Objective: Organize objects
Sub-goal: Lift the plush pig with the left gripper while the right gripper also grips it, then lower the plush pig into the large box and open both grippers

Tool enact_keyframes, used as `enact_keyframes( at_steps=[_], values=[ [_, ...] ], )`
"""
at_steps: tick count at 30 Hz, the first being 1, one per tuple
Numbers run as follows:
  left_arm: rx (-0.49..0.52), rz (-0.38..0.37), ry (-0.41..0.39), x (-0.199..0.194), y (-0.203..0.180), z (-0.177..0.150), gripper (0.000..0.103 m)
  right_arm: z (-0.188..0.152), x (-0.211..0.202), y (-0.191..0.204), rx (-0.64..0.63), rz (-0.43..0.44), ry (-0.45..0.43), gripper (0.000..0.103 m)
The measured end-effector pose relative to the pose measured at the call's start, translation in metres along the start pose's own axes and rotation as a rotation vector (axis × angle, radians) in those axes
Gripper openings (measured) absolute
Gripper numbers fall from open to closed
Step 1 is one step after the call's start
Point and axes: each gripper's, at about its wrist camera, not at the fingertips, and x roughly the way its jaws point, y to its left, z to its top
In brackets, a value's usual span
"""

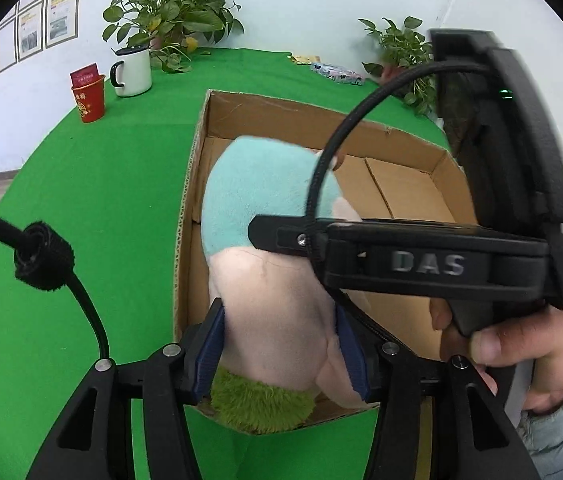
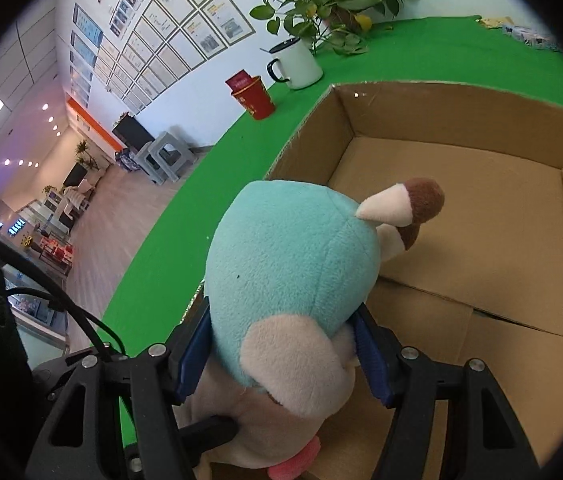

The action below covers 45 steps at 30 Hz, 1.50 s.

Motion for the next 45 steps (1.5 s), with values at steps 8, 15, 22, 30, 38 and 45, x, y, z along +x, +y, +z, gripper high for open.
enact_keyframes(
  at_steps=[8,15,22,30,38,45],
  values=[
    [0.04,0.066,-0.012,-0.018,0.004,-0.003,0.03,0.001,0.015,0.008,-0.006,-0.048,0.016,0.066],
    [-0.009,0.048,-0.006,-0.012,0.013,-0.005,0.031,0.002,0.011,-0.001,0.074,-0.049,0.01,0.083],
    [-0.043,0.063,-0.018,-0.011,0.022,-0.003,0.032,-0.024,-0.071,0.01,0.057,-0.192,-0.128,0.103],
    [0.018,0.124,-0.068,-0.024,0.0,-0.011,0.034,-0.098,-0.151,0.026,0.054,-0.43,-0.285,0.103],
    [0.073,0.085,-0.242,-0.083,-0.048,-0.041,0.079,-0.159,-0.179,0.044,0.062,-0.62,-0.378,0.103],
    [0.095,-0.004,-0.332,-0.129,-0.091,-0.081,0.093,-0.201,-0.196,0.051,0.053,-0.698,-0.425,0.103]
  ],
)
